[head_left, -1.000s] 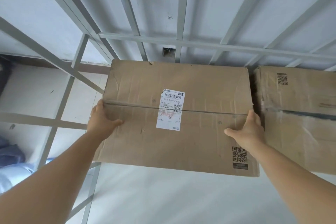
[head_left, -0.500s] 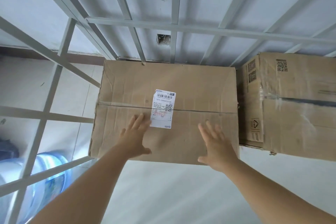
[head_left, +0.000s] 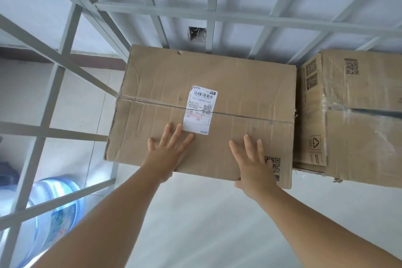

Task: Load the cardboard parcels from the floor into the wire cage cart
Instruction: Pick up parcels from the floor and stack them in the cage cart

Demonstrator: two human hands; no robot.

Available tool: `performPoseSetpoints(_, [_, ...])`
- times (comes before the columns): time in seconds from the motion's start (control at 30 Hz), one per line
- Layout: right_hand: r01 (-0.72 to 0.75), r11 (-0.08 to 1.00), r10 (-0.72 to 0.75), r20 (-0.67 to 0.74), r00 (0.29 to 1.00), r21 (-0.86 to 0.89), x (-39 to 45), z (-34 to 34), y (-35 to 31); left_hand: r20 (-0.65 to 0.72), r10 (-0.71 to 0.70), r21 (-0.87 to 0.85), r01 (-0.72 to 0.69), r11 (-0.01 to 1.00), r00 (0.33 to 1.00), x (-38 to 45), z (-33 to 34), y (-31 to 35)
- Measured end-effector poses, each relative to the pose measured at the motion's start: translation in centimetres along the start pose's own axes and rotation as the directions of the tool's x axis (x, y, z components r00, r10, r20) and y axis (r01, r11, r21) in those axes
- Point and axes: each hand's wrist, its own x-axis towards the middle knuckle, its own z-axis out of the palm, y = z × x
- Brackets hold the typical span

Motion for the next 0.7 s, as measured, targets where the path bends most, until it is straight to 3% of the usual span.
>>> performPoseSetpoints(0.33, [-0.013,1.000,0.013,0.025,1.000,0.006,0.9,-1.8,0.8,0.027,0.011,-0.099,-0.008,0.995,1.000,0.6,-1.3,0.4])
performPoseSetpoints(0.43, [-0.020,1.000,0.020,0.043,0.999,-0.007,0.3,-2.9,0.8,0.007,-0.023,-0.237,0.024,0.971,1.000,-0.4,-2.1,1.0])
performPoseSetpoints(0.7, [0.011,0.993,0.000,-0.091,0.996,0.120,-6.6,-8.7,0.0,-0.157,-0.184,-0.554,0.068,0.830,0.970,-7.6,-7.8,3.4])
